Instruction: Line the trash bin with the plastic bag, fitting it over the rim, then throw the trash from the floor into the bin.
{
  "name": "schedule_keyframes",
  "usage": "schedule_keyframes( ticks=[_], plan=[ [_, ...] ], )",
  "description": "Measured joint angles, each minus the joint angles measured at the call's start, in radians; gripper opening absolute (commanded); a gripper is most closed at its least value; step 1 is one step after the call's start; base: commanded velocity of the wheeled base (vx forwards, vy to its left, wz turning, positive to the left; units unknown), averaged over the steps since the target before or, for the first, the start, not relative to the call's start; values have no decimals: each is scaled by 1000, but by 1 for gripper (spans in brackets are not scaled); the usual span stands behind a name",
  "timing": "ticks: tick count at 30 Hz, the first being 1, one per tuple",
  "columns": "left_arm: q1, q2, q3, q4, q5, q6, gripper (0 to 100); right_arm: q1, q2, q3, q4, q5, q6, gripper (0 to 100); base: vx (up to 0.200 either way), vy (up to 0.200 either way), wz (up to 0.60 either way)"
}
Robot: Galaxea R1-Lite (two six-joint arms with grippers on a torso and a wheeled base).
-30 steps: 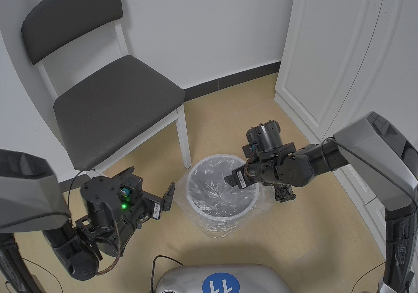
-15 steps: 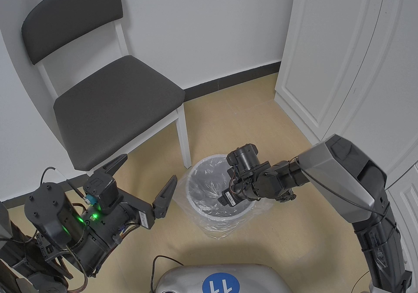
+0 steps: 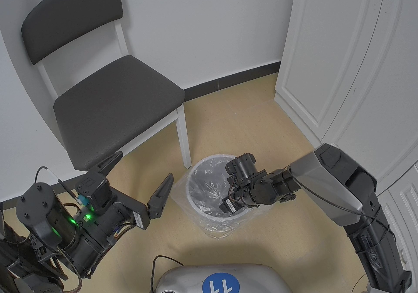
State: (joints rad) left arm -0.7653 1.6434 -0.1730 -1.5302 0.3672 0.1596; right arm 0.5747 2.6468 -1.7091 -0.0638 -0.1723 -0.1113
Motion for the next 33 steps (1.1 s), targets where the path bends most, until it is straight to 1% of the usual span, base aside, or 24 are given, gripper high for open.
schedule_keyframes(
  ticks=[4,9,12,18,30,33],
  plan=[
    [-3,0,4,0,0,0,100,11,-14,53,-5,-4,0,100,0,0,0],
    [-6,3,6,0,0,0,100,27,-43,119,-15,-60,2,100,0,0,0],
    [-7,5,8,0,1,0,100,37,-58,152,-42,-72,3,100,0,0,0],
    [-8,6,10,0,0,0,100,50,-81,215,-116,-75,-2,100,0,0,0],
    [-8,6,14,0,0,0,100,79,-152,339,-137,-76,-8,100,0,0,0],
    [-8,5,15,0,-1,0,100,85,-167,374,-176,-76,-8,100,0,0,0]
  ],
)
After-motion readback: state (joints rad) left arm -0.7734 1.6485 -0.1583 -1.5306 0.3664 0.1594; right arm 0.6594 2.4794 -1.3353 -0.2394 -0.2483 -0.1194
